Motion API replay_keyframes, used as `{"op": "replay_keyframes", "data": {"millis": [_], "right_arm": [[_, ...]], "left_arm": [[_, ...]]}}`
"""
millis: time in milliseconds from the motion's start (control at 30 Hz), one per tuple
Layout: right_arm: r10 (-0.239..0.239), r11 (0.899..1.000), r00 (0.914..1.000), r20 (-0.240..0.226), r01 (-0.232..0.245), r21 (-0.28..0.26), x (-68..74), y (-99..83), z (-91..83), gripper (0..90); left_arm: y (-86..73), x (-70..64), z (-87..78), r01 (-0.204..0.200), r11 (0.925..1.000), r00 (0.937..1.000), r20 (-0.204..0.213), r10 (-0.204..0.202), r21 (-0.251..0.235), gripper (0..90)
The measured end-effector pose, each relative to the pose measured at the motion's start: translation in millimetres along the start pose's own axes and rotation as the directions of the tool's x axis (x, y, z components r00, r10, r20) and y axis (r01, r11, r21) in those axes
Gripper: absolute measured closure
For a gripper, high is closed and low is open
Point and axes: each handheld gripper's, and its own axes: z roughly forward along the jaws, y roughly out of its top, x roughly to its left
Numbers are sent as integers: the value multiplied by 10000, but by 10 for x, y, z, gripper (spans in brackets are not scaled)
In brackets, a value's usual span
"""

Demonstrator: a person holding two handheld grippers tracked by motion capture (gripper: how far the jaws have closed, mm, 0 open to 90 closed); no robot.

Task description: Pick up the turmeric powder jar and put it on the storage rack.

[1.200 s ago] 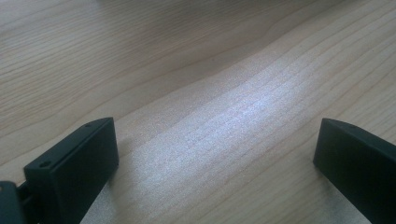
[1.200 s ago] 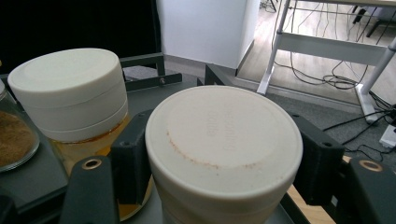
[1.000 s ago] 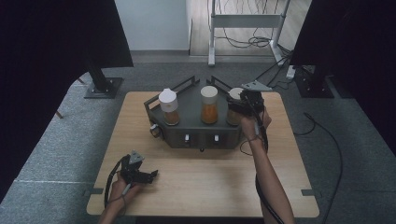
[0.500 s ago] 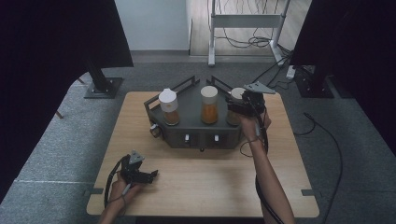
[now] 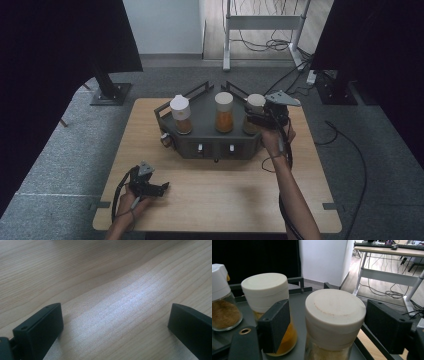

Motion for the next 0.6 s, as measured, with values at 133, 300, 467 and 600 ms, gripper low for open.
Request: {"op": "replay_keyframes", "data": {"millis": [133, 300, 467, 600], "right_arm": [[-59, 10000, 10000, -79, 59, 3, -18, -9, -61, 206], [-185, 9998, 9998, -124, 186, 78, -31, -27, -130, 206], [-186, 9997, 9997, -143, 188, 124, -49, -64, -191, 206], [-224, 9996, 9997, -137, 227, 162, -62, -89, -241, 207]], "left_arm": [[-1, -1, 0, 20, 10000, 10000, 6, -20, -1, 0], [-3, -2, 1, 7, 10000, 10000, -6, -7, -18, 0], [1, 0, -1, 4, 10000, 10000, 4, -4, 6, 0], [-2, -1, 1, 22, 10000, 10000, 5, -22, -8, 0]]}}
